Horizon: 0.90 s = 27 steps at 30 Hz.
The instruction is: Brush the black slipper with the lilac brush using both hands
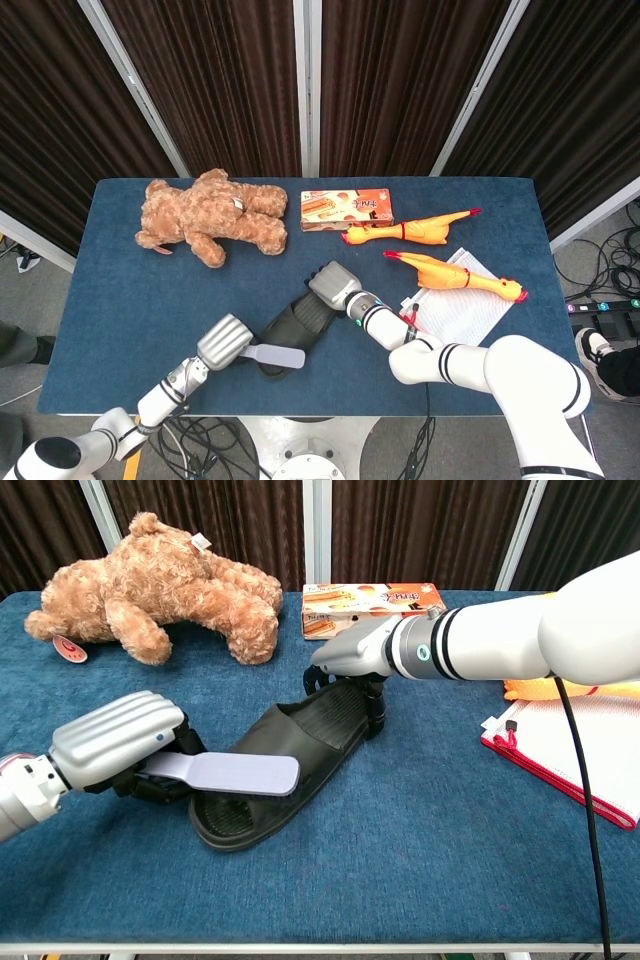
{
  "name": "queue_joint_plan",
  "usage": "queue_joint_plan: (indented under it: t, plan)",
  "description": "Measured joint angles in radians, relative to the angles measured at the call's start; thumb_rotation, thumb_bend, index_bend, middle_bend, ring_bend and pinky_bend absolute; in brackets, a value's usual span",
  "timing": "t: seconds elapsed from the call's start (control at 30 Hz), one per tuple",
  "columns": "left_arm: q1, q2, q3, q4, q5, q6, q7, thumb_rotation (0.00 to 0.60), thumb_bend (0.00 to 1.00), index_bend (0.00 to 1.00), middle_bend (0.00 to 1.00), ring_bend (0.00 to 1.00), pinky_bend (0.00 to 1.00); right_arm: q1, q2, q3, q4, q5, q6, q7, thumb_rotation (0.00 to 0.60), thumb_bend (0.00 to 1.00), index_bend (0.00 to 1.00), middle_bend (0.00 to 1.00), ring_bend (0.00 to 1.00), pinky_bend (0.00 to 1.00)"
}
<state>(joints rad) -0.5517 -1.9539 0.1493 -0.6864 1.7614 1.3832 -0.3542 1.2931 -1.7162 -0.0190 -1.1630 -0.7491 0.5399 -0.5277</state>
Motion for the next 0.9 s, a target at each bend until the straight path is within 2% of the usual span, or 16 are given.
queue_joint_plan:
  t: [0.1, 0.2, 0.37, 0.43, 0.53, 0.7, 0.9]
  plan:
    - [-0.005, 0.019, -0.015, -0.039, -0.006, 0.006, 0.008, 0.600, 0.54, 1.00, 1.00, 0.97, 1.00, -0.001, 0.001, -0.001, -0.004, -0.003, 0.002, 0.000, 0.600, 0.12, 0.60, 0.44, 0.26, 0.33]
    - [-0.011, 0.032, -0.055, -0.060, -0.042, -0.003, -0.002, 0.600, 0.54, 1.00, 1.00, 0.97, 1.00, -0.002, 0.004, -0.001, -0.011, -0.004, 0.006, 0.000, 0.600, 0.12, 0.60, 0.44, 0.26, 0.33]
    - [-0.021, 0.040, -0.124, -0.074, -0.127, -0.066, -0.042, 0.600, 0.54, 1.00, 1.00, 0.97, 1.00, -0.002, 0.011, 0.000, -0.024, -0.003, 0.011, -0.002, 0.600, 0.12, 0.59, 0.44, 0.26, 0.33]
    - [-0.023, 0.037, -0.130, -0.059, -0.137, -0.084, -0.040, 0.600, 0.54, 1.00, 1.00, 0.97, 1.00, -0.002, 0.013, 0.001, -0.026, -0.001, 0.013, -0.002, 0.600, 0.12, 0.59, 0.44, 0.26, 0.33]
    - [-0.021, 0.023, -0.116, -0.018, -0.133, -0.101, -0.026, 0.600, 0.54, 1.00, 1.00, 0.97, 1.00, -0.002, 0.014, 0.000, -0.026, 0.000, 0.013, -0.003, 0.600, 0.12, 0.59, 0.44, 0.26, 0.33]
    - [-0.010, 0.005, -0.050, 0.010, -0.076, -0.095, 0.008, 0.600, 0.54, 1.00, 1.00, 0.97, 1.00, -0.001, 0.011, 0.000, -0.022, 0.002, 0.011, -0.004, 0.600, 0.12, 0.58, 0.44, 0.25, 0.33]
    - [-0.006, 0.024, -0.011, -0.066, -0.032, -0.071, 0.016, 0.600, 0.54, 1.00, 1.00, 0.97, 1.00, 0.001, 0.012, 0.001, -0.027, 0.005, 0.012, -0.006, 0.600, 0.11, 0.56, 0.43, 0.23, 0.32]
